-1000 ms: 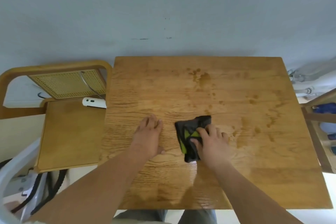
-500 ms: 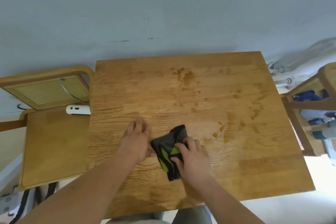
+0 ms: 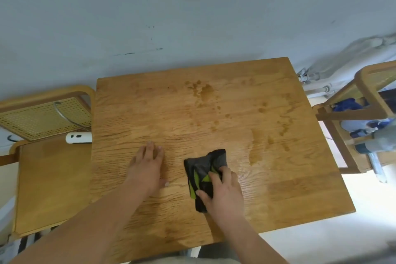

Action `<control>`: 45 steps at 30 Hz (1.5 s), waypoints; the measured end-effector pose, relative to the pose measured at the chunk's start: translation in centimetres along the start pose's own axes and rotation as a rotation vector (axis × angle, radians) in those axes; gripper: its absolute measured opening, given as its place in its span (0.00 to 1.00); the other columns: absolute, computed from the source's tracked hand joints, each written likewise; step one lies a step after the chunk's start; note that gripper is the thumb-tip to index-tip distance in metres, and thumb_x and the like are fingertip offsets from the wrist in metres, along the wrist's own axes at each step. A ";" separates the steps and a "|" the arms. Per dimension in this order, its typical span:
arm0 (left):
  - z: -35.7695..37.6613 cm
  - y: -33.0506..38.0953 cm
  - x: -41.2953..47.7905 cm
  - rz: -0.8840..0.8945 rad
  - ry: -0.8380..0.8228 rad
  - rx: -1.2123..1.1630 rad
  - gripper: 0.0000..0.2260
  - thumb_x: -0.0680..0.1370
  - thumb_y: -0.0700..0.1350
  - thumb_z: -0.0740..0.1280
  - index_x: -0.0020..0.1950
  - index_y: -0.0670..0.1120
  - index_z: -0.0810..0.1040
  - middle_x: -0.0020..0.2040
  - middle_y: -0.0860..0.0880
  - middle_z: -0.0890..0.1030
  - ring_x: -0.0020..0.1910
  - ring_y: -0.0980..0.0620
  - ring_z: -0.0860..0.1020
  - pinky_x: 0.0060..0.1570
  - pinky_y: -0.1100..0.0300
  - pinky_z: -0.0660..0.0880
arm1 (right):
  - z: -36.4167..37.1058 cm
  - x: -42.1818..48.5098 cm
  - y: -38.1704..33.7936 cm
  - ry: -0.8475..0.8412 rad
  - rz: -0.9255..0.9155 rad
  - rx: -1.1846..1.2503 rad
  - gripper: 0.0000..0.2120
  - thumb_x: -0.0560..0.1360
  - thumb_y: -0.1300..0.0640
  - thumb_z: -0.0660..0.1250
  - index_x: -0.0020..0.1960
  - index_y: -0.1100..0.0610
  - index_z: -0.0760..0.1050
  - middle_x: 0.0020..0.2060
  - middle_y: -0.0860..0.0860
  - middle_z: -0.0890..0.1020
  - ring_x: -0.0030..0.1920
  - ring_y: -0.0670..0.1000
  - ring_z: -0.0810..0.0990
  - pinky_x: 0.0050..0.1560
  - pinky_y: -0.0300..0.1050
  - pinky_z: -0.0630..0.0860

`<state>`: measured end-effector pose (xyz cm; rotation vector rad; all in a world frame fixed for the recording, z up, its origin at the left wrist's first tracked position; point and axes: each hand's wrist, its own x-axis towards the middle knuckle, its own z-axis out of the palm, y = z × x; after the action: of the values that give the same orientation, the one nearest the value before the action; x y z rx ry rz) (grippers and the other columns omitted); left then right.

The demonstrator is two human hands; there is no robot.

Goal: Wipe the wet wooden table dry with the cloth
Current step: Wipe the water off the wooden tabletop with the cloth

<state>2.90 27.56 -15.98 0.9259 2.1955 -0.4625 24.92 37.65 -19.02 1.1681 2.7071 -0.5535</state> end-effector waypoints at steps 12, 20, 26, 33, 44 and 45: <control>-1.8 11.8 -1.1 0.149 0.109 0.006 0.41 0.79 0.41 0.64 0.84 0.47 0.40 0.83 0.42 0.37 0.83 0.42 0.44 0.80 0.48 0.44 | -6.8 8.2 12.4 0.005 0.146 -0.095 0.23 0.80 0.41 0.64 0.72 0.48 0.71 0.71 0.54 0.68 0.69 0.59 0.69 0.68 0.56 0.71; -0.9 15.4 -1.6 0.090 0.002 0.003 0.42 0.79 0.41 0.68 0.84 0.46 0.42 0.84 0.47 0.37 0.83 0.46 0.44 0.79 0.50 0.57 | -5.4 3.5 13.9 0.039 -0.067 -0.017 0.15 0.76 0.47 0.71 0.60 0.52 0.78 0.63 0.57 0.74 0.56 0.59 0.77 0.49 0.52 0.81; -0.9 16.4 -0.7 0.013 -0.059 -0.041 0.44 0.79 0.50 0.68 0.84 0.46 0.41 0.82 0.48 0.32 0.83 0.47 0.40 0.79 0.50 0.58 | -8.1 7.1 20.4 0.008 -0.345 -0.104 0.15 0.73 0.45 0.73 0.58 0.46 0.81 0.59 0.50 0.77 0.54 0.55 0.80 0.50 0.53 0.79; -0.9 17.3 -1.3 -0.025 -0.112 -0.016 0.46 0.81 0.56 0.67 0.83 0.45 0.36 0.80 0.49 0.27 0.82 0.48 0.35 0.79 0.48 0.57 | -9.2 9.1 20.7 0.140 0.354 0.134 0.21 0.80 0.46 0.67 0.69 0.56 0.74 0.64 0.56 0.70 0.60 0.60 0.74 0.57 0.54 0.76; -0.9 16.7 -1.1 -0.011 -0.115 -0.073 0.45 0.80 0.53 0.67 0.83 0.48 0.37 0.80 0.51 0.28 0.81 0.51 0.35 0.78 0.50 0.58 | -9.1 5.0 24.6 0.011 -0.109 -0.077 0.20 0.77 0.39 0.66 0.66 0.45 0.77 0.61 0.48 0.74 0.60 0.53 0.75 0.58 0.54 0.77; -1.0 16.8 -1.3 -0.015 -0.127 -0.068 0.45 0.80 0.53 0.67 0.83 0.47 0.37 0.80 0.51 0.28 0.81 0.51 0.35 0.78 0.50 0.58 | -9.7 5.6 25.2 0.017 0.001 -0.065 0.20 0.78 0.40 0.66 0.67 0.46 0.76 0.62 0.49 0.74 0.61 0.53 0.74 0.59 0.55 0.76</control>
<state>15.34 38.94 -15.20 0.8222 2.0908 -0.4393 39.54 61.07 -18.51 1.1635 2.7169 -0.4536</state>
